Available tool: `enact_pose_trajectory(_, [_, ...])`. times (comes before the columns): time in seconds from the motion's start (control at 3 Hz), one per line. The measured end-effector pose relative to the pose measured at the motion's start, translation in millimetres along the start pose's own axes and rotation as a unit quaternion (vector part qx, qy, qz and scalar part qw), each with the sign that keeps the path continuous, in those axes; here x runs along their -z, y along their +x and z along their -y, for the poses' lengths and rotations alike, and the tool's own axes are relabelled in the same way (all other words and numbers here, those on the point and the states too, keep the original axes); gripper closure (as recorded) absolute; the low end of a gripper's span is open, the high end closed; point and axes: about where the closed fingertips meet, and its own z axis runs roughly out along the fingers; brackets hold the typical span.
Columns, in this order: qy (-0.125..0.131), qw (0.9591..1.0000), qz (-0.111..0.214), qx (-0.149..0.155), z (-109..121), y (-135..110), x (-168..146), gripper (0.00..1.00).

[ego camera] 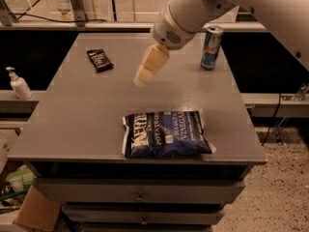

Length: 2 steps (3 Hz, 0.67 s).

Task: Pick rxbar chocolate

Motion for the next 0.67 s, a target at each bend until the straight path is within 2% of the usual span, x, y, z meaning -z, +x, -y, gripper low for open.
enact_pose_trajectory(0.33, [0.031, 0.9987, 0.027, -0.030, 11.3, -42.7, -27.5, 0.00])
enact_pose_trajectory(0.67, [0.031, 0.9987, 0.027, -0.030, 11.2, -42.8, -27.5, 0.00])
